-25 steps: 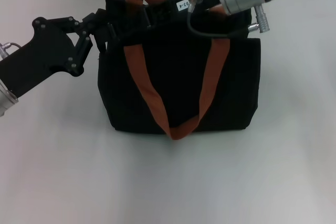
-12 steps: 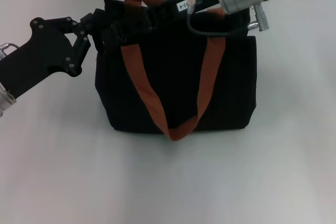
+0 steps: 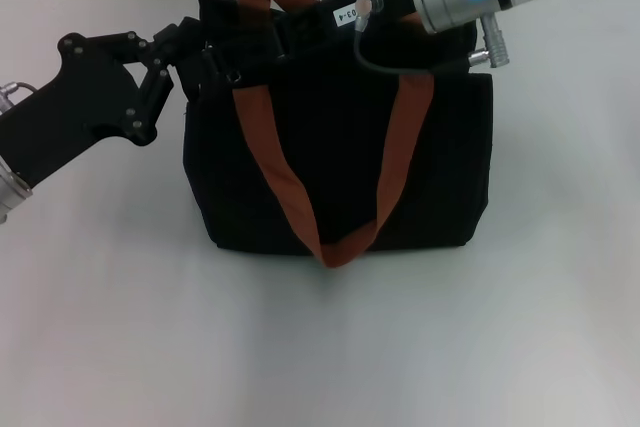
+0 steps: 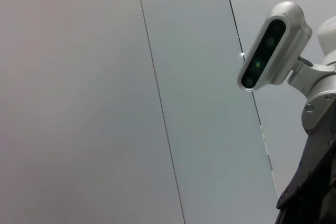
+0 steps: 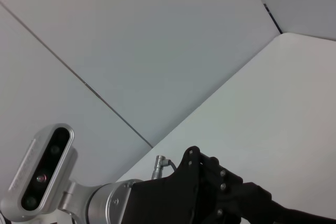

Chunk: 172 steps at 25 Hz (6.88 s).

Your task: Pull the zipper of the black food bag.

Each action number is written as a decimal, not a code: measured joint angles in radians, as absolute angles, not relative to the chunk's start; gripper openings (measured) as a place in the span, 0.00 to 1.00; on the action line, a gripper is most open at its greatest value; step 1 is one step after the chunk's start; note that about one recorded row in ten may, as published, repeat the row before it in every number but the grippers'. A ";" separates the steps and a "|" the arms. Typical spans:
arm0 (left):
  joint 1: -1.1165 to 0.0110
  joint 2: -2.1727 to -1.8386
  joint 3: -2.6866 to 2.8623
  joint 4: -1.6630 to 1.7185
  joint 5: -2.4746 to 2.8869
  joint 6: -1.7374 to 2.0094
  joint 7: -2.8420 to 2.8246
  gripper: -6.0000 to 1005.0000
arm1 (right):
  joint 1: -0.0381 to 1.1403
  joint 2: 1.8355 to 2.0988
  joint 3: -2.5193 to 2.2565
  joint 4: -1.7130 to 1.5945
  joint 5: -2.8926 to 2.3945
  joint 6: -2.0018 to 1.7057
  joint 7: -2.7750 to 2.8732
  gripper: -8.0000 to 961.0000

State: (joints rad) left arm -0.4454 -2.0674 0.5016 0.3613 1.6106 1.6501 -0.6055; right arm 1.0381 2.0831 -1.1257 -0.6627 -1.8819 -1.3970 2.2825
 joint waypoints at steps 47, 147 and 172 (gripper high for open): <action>-0.448 -2.069 0.502 0.353 1.599 1.673 -0.617 0.03 | 1.048 2.088 -1.172 -0.673 -1.890 -1.336 2.299 0.07; -0.448 -2.070 0.503 0.350 1.578 1.675 -0.614 0.03 | 0.762 2.082 -1.117 -1.412 -2.301 -1.634 2.797 0.47; -0.435 -2.069 0.505 0.350 1.579 1.687 -0.629 0.03 | 0.511 1.974 -0.774 -0.730 -1.474 -1.988 1.628 0.71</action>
State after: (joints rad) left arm -0.4347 -2.0691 0.5053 0.3498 1.5788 1.6870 -0.6286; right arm 0.5113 1.9738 -0.7744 -0.7299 -1.4738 -1.9885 1.6279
